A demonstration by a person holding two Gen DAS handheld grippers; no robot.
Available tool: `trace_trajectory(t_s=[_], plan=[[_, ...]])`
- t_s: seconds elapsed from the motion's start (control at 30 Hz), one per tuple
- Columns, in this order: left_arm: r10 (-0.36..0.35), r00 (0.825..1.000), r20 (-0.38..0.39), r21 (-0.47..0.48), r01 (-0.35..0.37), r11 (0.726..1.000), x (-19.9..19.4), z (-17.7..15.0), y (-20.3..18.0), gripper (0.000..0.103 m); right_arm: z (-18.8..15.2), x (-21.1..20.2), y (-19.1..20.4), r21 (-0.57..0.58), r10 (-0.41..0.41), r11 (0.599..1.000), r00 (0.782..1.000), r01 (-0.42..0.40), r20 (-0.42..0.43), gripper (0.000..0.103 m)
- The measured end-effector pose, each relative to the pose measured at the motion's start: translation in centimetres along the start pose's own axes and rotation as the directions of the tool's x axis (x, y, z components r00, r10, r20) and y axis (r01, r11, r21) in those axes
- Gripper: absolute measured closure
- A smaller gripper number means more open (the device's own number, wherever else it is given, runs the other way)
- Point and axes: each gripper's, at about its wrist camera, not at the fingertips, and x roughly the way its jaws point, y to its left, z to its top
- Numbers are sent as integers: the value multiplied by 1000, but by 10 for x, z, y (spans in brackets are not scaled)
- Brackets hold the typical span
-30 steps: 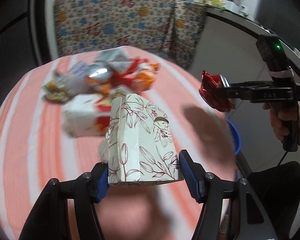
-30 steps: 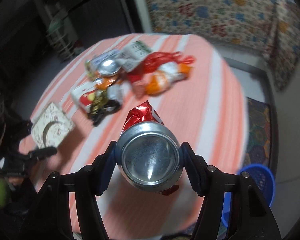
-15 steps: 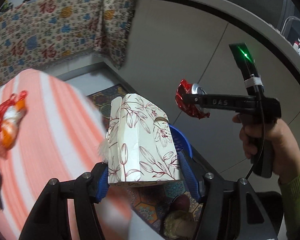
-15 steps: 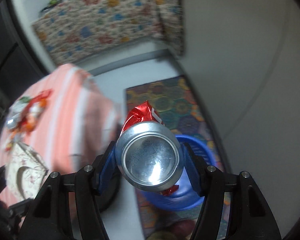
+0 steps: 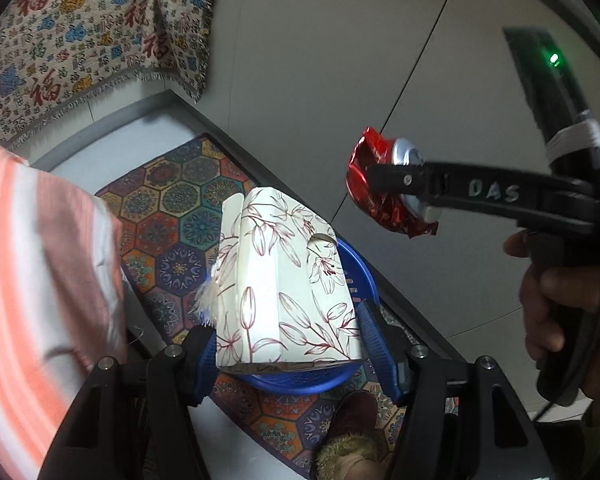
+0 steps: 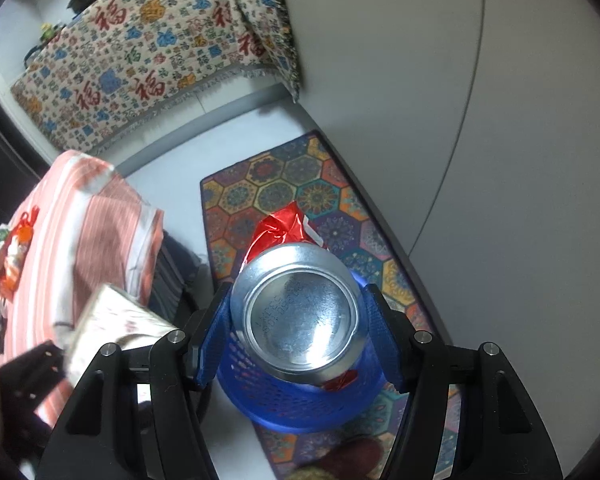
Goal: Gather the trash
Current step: 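Carry the bag and can to the blue wastebasket and release both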
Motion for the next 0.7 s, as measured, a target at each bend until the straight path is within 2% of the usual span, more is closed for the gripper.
trace_trajectory(t_s=[0.17, 0.2, 0.27, 0.37, 0.5, 0.7], plan=[[5, 1000, 4, -5, -5, 1000, 25, 3, -1, 36, -1, 0, -12, 38, 21, 999, 1000, -21, 8, 36], [3, 1000, 7, -6, -3, 1000, 32, 4, 0, 31, -1, 1, -14, 49, 31, 998, 999, -32, 12, 28], [-1, 1000, 6, -6, 1, 1000, 38, 6, 0, 29, -1, -2, -18, 70, 34, 997, 999, -35, 24, 17], [6, 1000, 10, -14, -6, 1000, 38, 10, -1, 29, -2, -13, -24, 87, 26, 996, 998, -31, 54, 17], [21, 998, 60, -12, -20, 1000, 12, 5, 1, 29, -1, -24, -22, 75, -8, 997, 995, 1, 95, 16], [66, 982, 179, -3, -67, 998, -70, -26, 16, 28, 3, -47, 3, -13, -42, 999, 980, 45, 193, 14]])
